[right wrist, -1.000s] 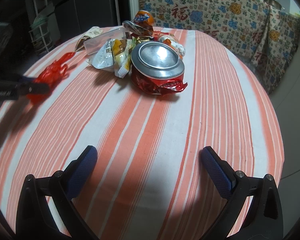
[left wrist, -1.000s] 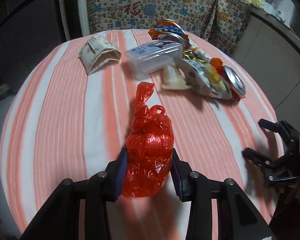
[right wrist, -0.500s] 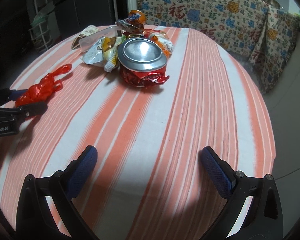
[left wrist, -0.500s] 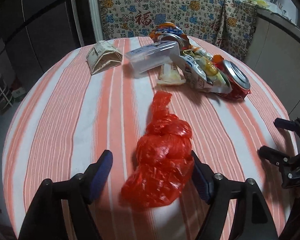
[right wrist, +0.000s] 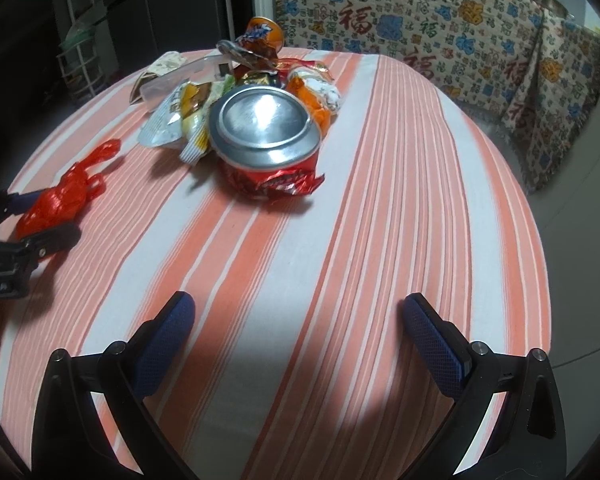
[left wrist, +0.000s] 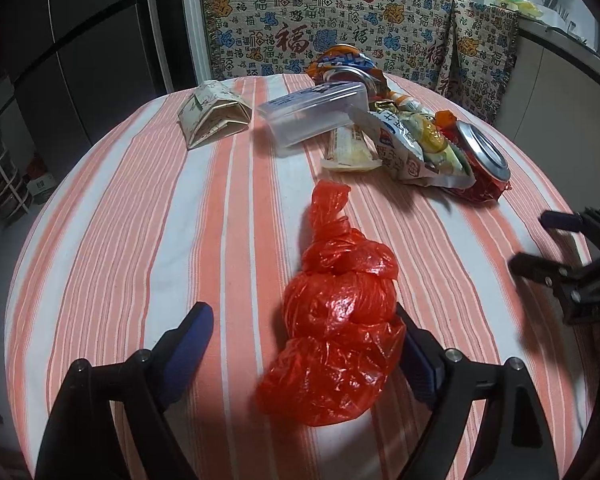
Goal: Collect trash
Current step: 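Hold the red bag with the left tool while the right tool grasps the crushed red can, then lift the red bag with the left tool while the right tool lifts the crushed can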
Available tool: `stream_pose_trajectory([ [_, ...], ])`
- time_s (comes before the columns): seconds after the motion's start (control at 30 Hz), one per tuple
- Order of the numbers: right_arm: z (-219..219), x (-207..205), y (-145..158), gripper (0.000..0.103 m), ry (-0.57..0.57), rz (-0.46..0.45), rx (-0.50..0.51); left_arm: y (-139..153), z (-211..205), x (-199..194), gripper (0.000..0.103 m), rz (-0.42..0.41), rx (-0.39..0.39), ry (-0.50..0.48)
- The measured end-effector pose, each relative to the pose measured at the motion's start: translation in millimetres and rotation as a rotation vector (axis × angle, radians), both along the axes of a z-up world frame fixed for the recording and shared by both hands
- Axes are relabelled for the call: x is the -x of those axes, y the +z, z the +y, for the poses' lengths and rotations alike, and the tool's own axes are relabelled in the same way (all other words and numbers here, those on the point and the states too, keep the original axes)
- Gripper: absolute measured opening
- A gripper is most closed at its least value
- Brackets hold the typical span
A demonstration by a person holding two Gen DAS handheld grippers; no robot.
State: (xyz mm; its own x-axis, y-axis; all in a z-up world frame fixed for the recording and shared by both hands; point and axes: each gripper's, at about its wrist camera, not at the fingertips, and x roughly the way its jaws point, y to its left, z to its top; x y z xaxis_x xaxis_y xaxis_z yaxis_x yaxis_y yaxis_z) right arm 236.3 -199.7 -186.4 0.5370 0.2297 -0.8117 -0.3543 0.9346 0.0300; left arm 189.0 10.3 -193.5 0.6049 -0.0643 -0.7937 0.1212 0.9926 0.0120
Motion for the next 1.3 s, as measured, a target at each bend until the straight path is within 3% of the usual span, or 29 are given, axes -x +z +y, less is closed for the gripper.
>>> stream_pose_trajectory([
  [0.17, 9.3, -32.6, 1.9, 0.103, 0.065, 0.013, 0.008, 0.1, -0.1, 0.1, 0.089, 0.000, 0.001, 0.000],
  [0.33, 20.7, -49.7, 5.4, 0.102, 0.106, -0.019, -0.066, 0.2, -0.2, 0.0, 0.089, 0.001, 0.002, -0.001],
  [0.37, 22.9, -51.7, 4.2, 0.098, 0.115, -0.012, -0.084, 0.2, -0.1, -0.1, 0.089, 0.001, 0.002, -0.001],
  [0.43, 27.9, -49.5, 5.8, 0.079, 0.126, -0.030, -0.060, 0.1, -0.1, -0.1, 0.089, 0.001, 0.002, -0.001],
  [0.5, 28.3, -44.1, 9.5, 0.044, 0.136, -0.027, -0.069, 0.1, -0.1, 0.2, 0.089, 0.001, 0.004, 0.000],
  [0.6, 20.1, -33.6, 11.3, 0.043, 0.113, 0.005, -0.095, 0.0, -0.1, 0.0, 0.089, 0.001, 0.004, -0.001],
  [0.77, 14.0, 9.1, 11.9, 0.040, 0.084, 0.031, -0.056, 0.1, 0.0, -0.1, 0.089, 0.001, 0.005, -0.001],
  [0.93, 22.0, 52.7, 12.5, 0.040, 0.167, 0.019, -0.079, 0.1, 0.0, 0.0, 0.089, 0.002, 0.005, 0.000],
  [0.97, 23.2, 56.6, 13.2, 0.042, 0.185, 0.013, -0.094, 0.1, 0.0, 0.0, 0.089, 0.002, 0.005, 0.000],
  [1.07, 19.1, 60.2, 10.8, 0.064, 0.183, -0.005, -0.101, 0.2, 0.0, 0.1, 0.089, 0.002, 0.005, 0.000],
  [1.3, -6.9, 51.5, 23.2, 0.075, 0.067, -0.054, -0.125, 0.2, 0.1, 0.0, 0.089, 0.002, 0.006, 0.000],
])
